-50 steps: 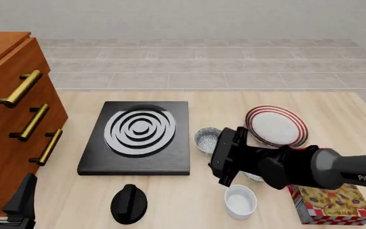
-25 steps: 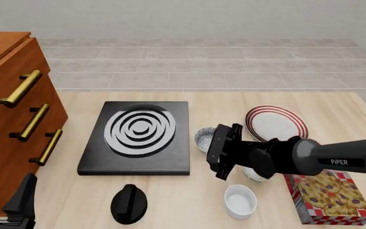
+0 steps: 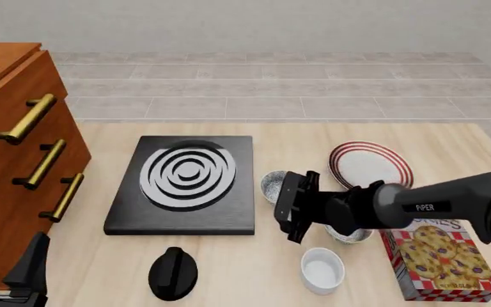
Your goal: Pick the akita bowl from table center and place it on the plate.
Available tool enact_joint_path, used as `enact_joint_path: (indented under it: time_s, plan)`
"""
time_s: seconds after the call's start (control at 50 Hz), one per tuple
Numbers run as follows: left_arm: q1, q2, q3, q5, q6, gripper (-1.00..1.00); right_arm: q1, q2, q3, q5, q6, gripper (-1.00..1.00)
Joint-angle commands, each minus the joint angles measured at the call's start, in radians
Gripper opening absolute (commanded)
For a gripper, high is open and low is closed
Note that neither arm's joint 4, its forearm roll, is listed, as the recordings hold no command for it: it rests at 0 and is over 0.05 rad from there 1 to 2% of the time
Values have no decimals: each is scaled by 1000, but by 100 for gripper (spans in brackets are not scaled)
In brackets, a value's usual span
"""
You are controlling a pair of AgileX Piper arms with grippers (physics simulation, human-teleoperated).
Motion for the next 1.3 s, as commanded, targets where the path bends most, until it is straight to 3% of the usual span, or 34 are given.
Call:
enact_joint_path:
  time_s: [0.02,0.52,0.54,0.82,0.9,1.02,1.3]
  plan:
    - [0,0,0,0,0,100,-23,35,-22,9,-19,100]
    - [0,0,0,0,0,100,-39,63,-33,-4,-27,100]
    - [0,0,0,0,0,100,-38,60,-32,-7,-30,-100]
    - [0,0,0,0,0,100,-24,21,-9,-31,-45,-100]
    - [0,0,0,0,0,100,-16,-7,-18,-29,-8,-100]
    - [0,0,0,0,0,100,-15,-48,-5,-33,-2,-100]
    - [0,0,0,0,0,100,-42,-149,-22,-14,122,-100]
